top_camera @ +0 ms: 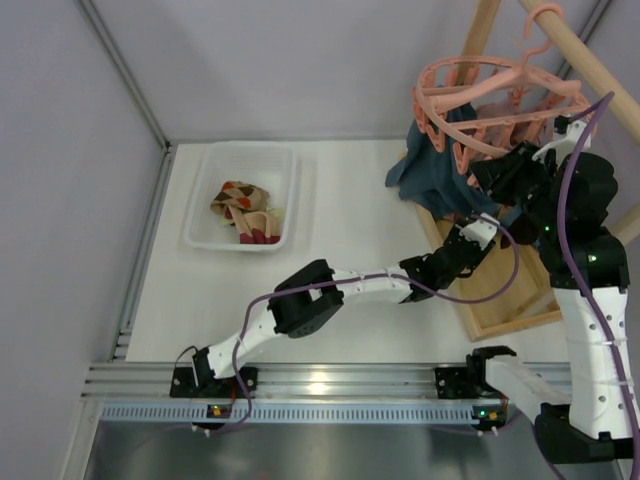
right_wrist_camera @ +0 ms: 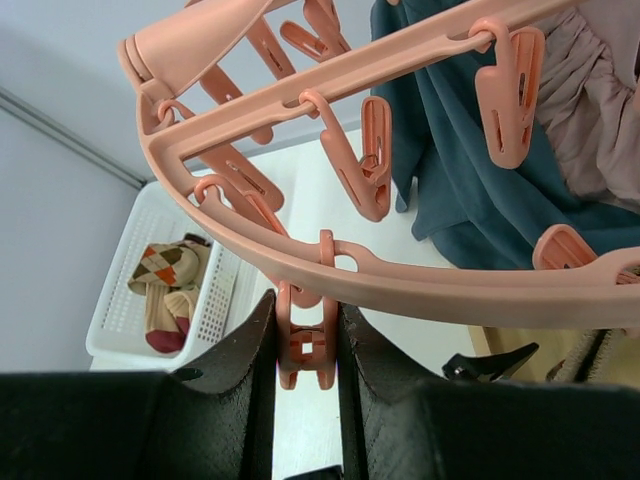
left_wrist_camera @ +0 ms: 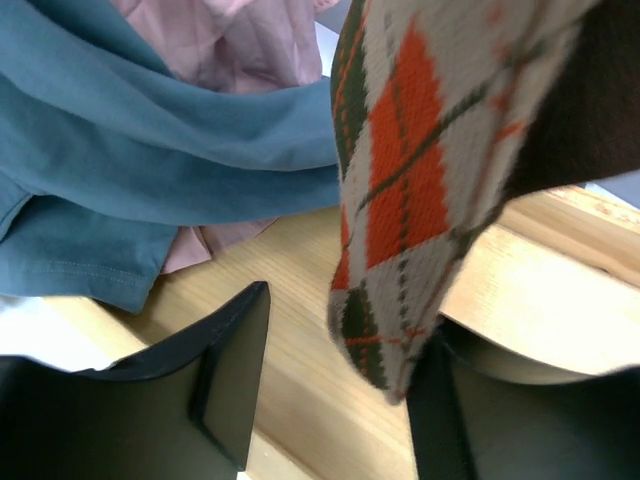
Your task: Remove the socks clipped to the hanger
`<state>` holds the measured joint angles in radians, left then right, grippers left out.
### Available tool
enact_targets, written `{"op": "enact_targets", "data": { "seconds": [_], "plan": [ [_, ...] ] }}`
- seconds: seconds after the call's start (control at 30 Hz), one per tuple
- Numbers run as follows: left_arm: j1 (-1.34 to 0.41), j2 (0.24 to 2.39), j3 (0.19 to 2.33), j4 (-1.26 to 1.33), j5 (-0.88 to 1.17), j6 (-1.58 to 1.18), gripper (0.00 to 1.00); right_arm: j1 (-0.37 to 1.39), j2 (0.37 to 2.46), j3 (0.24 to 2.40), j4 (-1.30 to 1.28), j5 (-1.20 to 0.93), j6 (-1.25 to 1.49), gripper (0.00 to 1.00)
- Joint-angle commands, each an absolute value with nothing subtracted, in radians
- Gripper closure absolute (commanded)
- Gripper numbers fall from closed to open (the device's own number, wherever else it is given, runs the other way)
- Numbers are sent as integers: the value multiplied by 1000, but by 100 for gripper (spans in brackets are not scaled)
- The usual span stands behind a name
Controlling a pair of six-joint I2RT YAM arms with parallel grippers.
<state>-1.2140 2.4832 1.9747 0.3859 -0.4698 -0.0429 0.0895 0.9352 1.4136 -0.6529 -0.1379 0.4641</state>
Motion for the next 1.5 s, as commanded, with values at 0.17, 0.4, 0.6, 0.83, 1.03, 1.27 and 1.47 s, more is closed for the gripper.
{"op": "enact_targets", "data": {
  "seconds": [0.17,0.4,0.6,0.83,1.03,1.27,1.47],
  "plan": [
    [-1197,2422,1944,436,-485,-48,59,84,965,1500,-722,-192,437,100],
    [-1178,2365,1865,436,-480,-67,85,84,942,1491,-741,-135,414,100],
    [-1180,2274,1767,436,-442,-100,100,83,927,1476,-753,-98,393,99],
    [-1181,2068,1603,433,-359,-156,100,83,920,1465,-773,-86,362,52],
    [-1181,1901,1471,405,-316,-186,100,83,925,1503,-848,-83,338,21],
    [-1181,1790,1404,339,-295,-198,100,84,879,1523,-934,-64,325,10],
    [-1181,1738,1364,327,-291,-218,100,83,854,1633,-1032,-6,301,11]
  ]
}}
